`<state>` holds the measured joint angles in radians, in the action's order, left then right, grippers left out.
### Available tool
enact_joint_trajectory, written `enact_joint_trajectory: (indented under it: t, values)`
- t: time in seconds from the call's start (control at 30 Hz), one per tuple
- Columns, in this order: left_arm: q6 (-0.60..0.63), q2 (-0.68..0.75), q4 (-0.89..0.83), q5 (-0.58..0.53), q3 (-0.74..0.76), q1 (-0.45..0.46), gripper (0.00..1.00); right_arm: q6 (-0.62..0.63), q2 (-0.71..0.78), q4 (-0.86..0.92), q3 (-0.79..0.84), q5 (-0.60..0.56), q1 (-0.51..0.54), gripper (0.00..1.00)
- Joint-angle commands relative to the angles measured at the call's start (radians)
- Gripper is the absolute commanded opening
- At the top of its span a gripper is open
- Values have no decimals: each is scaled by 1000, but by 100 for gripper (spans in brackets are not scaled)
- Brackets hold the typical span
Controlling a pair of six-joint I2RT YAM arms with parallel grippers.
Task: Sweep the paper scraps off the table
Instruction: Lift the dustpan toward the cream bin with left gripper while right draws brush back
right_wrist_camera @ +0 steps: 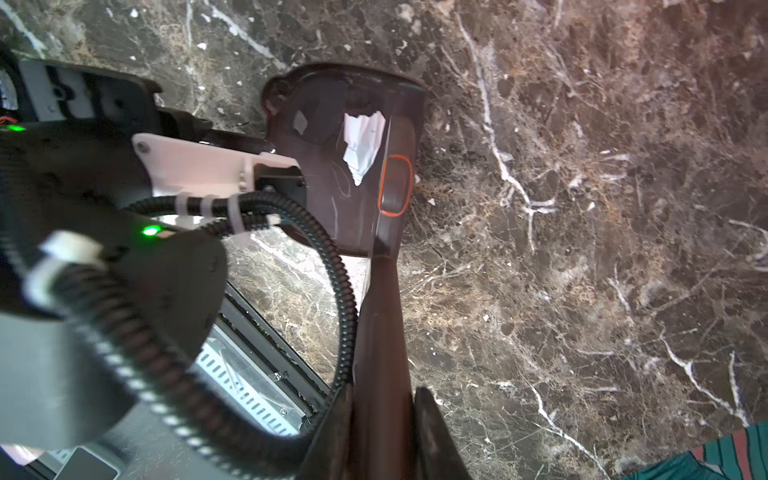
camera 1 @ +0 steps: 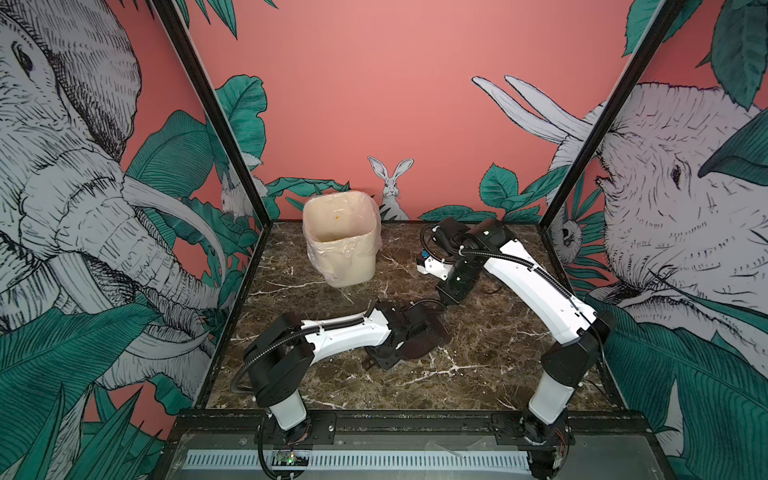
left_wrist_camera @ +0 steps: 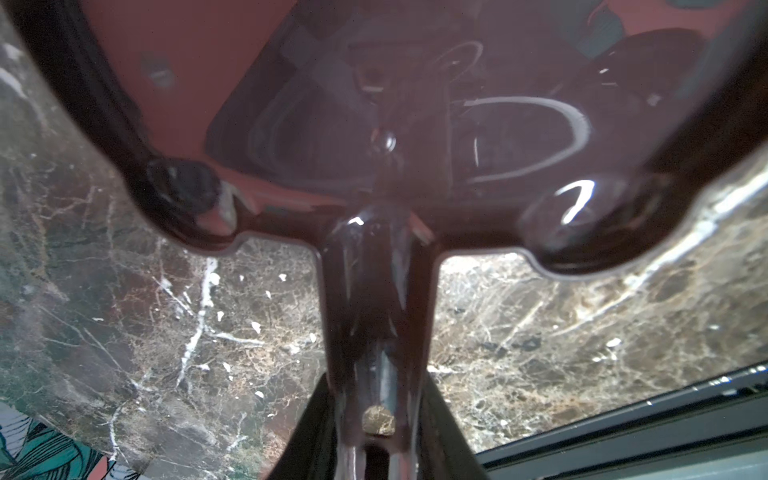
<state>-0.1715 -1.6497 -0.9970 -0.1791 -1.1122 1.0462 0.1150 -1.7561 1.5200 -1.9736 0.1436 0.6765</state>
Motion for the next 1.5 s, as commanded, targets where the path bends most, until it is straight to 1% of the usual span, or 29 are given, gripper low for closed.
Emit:
enact_joint_trajectory:
  t: [0.0, 0.17, 0.2, 0.4, 0.53, 0.73, 0.9, 1.13, 1.3, 1.47]
  values:
    - [-9, 72, 28, -41, 18, -6, 0, -30, 86, 3, -29, -22, -44, 0]
    - [-14, 121, 46, -82, 29, -6, 0, -59, 147, -48, -6, -10, -126, 0]
    - [-14, 132, 45, -90, 31, -6, 0, -62, 178, -59, 5, -3, -140, 0]
    - [-33, 229, 17, -130, 28, -6, 0, -84, 257, -134, 108, 16, -230, 0]
    - [-54, 318, -13, -160, 19, -7, 0, -92, 296, -176, 172, 47, -278, 0]
    - [-89, 416, -117, -169, -31, -19, 0, -83, 320, -219, 259, 88, -320, 0]
    - [-116, 473, -233, -181, -123, -44, 0, -81, 328, -240, 293, 122, -331, 0]
    - [-139, 490, -418, -197, -290, -109, 0, -77, 344, -254, 318, 172, -336, 0]
    - [-121, 488, -506, -181, -366, -202, 0, -80, 377, -270, 357, 203, -341, 0]
    - [-59, 487, -560, -168, -455, -327, 0, -75, 407, -268, 393, 222, -349, 0]
